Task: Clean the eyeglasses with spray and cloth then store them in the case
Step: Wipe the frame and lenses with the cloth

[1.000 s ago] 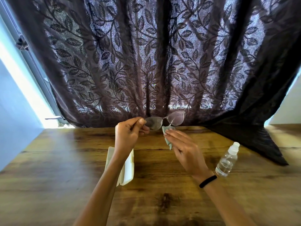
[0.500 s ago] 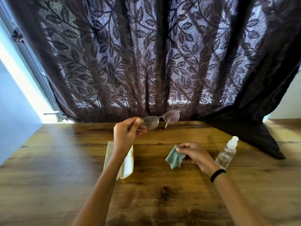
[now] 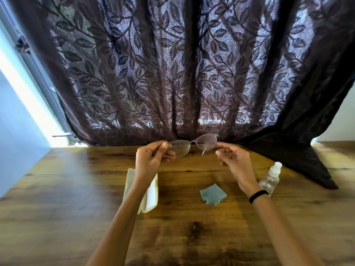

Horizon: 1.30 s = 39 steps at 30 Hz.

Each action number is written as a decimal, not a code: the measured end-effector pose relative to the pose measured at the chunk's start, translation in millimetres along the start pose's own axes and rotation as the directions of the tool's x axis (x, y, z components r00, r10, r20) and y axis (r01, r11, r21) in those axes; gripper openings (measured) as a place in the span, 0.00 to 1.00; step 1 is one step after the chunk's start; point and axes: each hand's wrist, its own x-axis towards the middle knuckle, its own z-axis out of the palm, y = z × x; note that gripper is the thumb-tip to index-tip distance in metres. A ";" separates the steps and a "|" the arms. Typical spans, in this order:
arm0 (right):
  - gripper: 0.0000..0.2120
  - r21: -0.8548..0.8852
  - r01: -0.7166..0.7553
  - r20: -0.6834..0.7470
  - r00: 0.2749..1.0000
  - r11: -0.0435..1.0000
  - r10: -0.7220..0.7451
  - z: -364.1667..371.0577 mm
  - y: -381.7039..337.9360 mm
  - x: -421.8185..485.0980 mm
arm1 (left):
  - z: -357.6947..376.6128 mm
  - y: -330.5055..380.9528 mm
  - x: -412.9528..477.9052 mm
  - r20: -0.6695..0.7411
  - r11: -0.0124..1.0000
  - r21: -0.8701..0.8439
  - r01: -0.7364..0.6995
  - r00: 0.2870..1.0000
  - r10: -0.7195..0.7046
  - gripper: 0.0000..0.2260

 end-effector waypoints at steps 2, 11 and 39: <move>0.16 -0.130 0.032 -0.001 0.999 0.991 -0.032 2.2 -0.3 4.8 | 0.0 2.4 -0.2 0.017 0.999 -0.039 0.016 1.000 -0.016 0.08; 0.09 -0.066 0.105 0.014 0.994 0.992 -0.104 3.6 -4.8 3.5 | -15.2 -10.3 -2.9 0.022 0.954 -0.251 0.163 0.986 -0.163 0.10; 0.03 -0.760 0.422 0.094 0.823 0.494 -0.560 16.9 -56.8 -12.8 | 21.1 18.8 8.0 0.334 0.488 0.802 -0.345 0.936 0.113 0.07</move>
